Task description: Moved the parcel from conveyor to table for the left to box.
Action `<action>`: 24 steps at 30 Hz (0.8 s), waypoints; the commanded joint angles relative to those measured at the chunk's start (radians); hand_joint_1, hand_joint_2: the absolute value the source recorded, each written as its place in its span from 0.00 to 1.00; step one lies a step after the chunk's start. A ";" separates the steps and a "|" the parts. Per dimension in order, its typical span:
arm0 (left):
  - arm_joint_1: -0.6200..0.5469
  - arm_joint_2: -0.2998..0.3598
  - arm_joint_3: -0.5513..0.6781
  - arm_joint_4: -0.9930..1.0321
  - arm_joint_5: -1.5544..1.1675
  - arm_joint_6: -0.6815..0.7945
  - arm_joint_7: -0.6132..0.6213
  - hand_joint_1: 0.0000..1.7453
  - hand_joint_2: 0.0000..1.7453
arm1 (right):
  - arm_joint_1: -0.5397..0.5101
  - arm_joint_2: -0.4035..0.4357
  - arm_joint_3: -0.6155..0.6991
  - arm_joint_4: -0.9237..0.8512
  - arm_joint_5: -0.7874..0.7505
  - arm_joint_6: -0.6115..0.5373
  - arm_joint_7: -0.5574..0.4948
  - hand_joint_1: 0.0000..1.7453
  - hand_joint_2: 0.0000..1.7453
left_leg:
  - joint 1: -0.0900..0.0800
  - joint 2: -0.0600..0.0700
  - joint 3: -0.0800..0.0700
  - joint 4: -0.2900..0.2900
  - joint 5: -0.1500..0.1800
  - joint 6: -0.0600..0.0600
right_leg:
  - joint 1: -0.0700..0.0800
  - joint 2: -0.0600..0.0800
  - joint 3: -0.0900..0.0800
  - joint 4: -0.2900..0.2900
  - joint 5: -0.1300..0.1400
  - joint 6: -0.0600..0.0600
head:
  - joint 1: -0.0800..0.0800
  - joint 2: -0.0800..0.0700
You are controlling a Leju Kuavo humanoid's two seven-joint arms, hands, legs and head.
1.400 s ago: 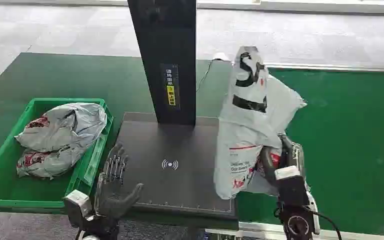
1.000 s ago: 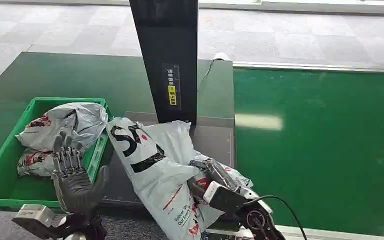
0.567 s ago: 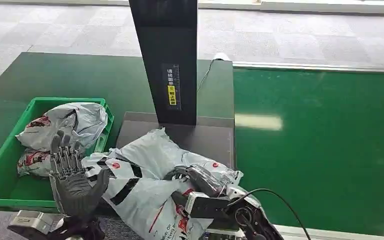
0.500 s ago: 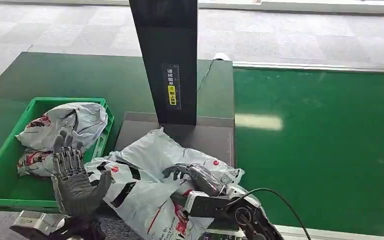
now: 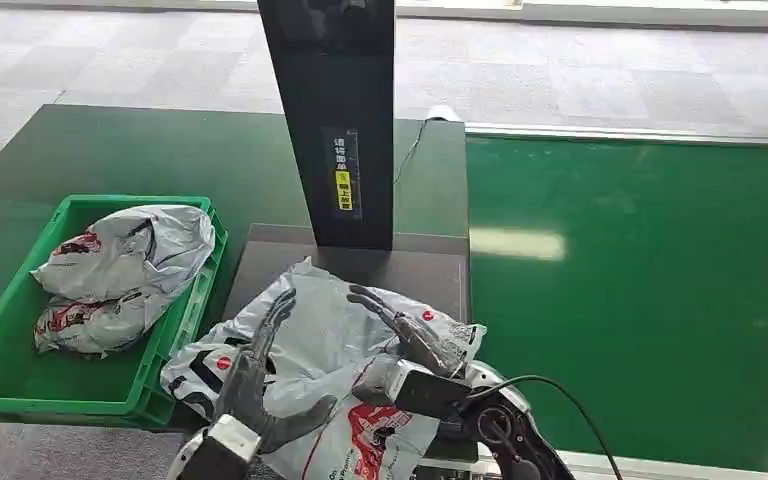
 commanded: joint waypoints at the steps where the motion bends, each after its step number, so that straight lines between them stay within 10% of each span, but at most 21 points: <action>1: -0.047 0.032 -0.084 0.145 -0.046 0.014 0.024 0.00 1.00 | -0.020 -0.001 -0.027 0.048 -0.002 -0.005 0.005 0.00 1.00 | 0.000 -0.005 0.001 -0.002 0.001 0.001 | 0.000 0.001 0.001 -0.002 0.001 -0.001 | 0.000 0.000; 24: -0.163 0.030 -0.157 0.547 -0.226 -0.200 0.265 0.00 1.00 | 0.068 0.030 -0.102 -0.022 0.049 -0.059 0.025 0.00 1.00 | 0.000 -0.004 0.003 -0.002 0.001 0.000 | 0.000 0.000 0.004 -0.001 0.001 -0.001 | 0.000 0.000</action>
